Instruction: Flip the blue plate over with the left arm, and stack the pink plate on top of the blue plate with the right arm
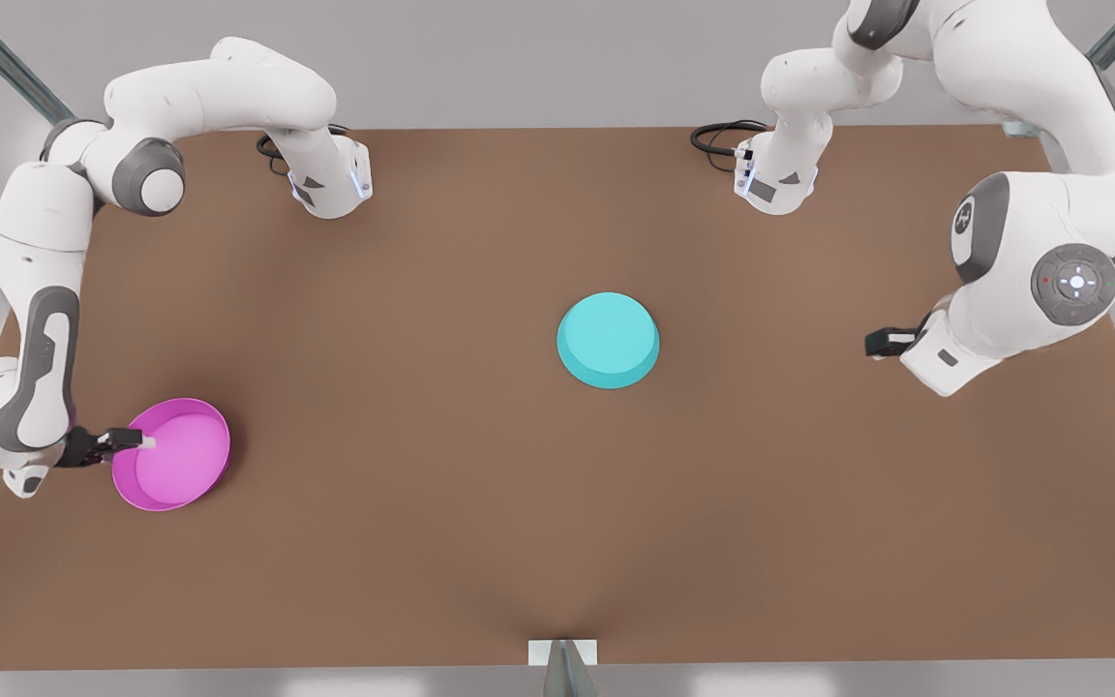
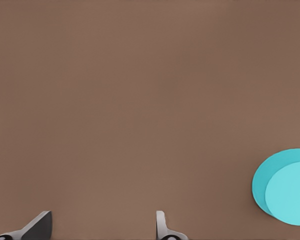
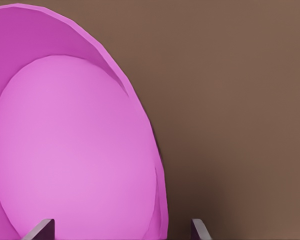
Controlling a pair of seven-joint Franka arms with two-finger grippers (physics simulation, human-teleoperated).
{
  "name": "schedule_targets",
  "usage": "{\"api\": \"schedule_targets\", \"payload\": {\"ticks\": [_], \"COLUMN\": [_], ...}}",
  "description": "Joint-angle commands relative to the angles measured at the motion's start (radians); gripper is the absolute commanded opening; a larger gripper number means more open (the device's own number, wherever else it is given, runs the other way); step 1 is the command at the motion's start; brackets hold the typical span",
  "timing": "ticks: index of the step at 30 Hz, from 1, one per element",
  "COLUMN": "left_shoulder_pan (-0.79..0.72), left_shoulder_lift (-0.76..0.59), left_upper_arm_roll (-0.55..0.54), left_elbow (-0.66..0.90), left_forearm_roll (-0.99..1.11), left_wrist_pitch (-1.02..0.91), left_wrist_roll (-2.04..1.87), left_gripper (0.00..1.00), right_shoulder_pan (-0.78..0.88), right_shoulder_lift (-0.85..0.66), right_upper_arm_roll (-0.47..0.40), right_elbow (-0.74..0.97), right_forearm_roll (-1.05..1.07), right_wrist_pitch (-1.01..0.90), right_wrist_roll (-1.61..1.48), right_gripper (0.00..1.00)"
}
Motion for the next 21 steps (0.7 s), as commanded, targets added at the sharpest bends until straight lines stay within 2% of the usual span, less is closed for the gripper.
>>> {"api": "schedule_targets", "payload": {"ticks": [1, 7, 8, 9, 10, 11, 12, 19, 20, 21], "left_shoulder_pan": [-0.017, -0.016, -0.016, -0.016, -0.016, -0.016, -0.014, -0.016, -0.014, -0.016], "left_shoulder_lift": [-0.015, -0.011, -0.011, -0.011, -0.009, -0.009, -0.009, -0.009, -0.009, -0.009], "left_upper_arm_roll": [0.020, 0.021, 0.021, 0.021, 0.021, 0.021, 0.021, 0.021, 0.019, 0.019], "left_elbow": [-0.036, -0.036, -0.036, -0.036, -0.036, -0.036, -0.036, -0.036, -0.036, -0.036], "left_forearm_roll": [-0.047, -0.047, -0.047, -0.047, -0.047, -0.047, -0.046, -0.047, -0.046, -0.046], "left_wrist_pitch": [0.029, 0.026, 0.026, 0.026, 0.024, 0.026, 0.024, 0.023, 0.023, 0.024], "left_wrist_roll": [0.000, 0.000, 0.000, 0.000, 0.002, 0.000, 0.000, -0.002, -0.002, -0.002], "left_gripper": [1.00, 1.00, 1.00, 1.00, 1.00, 1.00, 1.00, 1.00, 1.00, 1.00], "right_shoulder_pan": [0.000, 0.008, 0.009, 0.009, 0.011, 0.011, 0.011, 0.012, 0.015, 0.015], "right_shoulder_lift": [0.000, -0.002, 0.000, 0.000, -0.002, 0.000, -0.002, 0.000, 0.000, -0.002], "right_upper_arm_roll": [0.000, 0.000, 0.000, 0.000, 0.000, 0.000, 0.000, 0.000, 0.000, 0.000], "right_elbow": [0.000, 0.002, 0.002, 0.002, 0.003, 0.003, 0.003, 0.003, 0.003, 0.003], "right_forearm_roll": [0.000, 0.000, 0.000, -0.001, -0.002, -0.002, -0.002, -0.002, -0.002, -0.002], "right_wrist_pitch": [0.000, 0.002, 0.002, 0.002, 0.002, 0.002, 0.002, 0.002, 0.002, 0.002], "right_wrist_roll": [0.000, 0.040, 0.040, 0.040, 0.040, 0.041, 0.041, 0.044, 0.044, 0.046], "right_gripper": [1.00, 1.00, 0.97, 0.81, 0.71, 0.71, 0.65, 0.65, 0.60, 0.60]}}
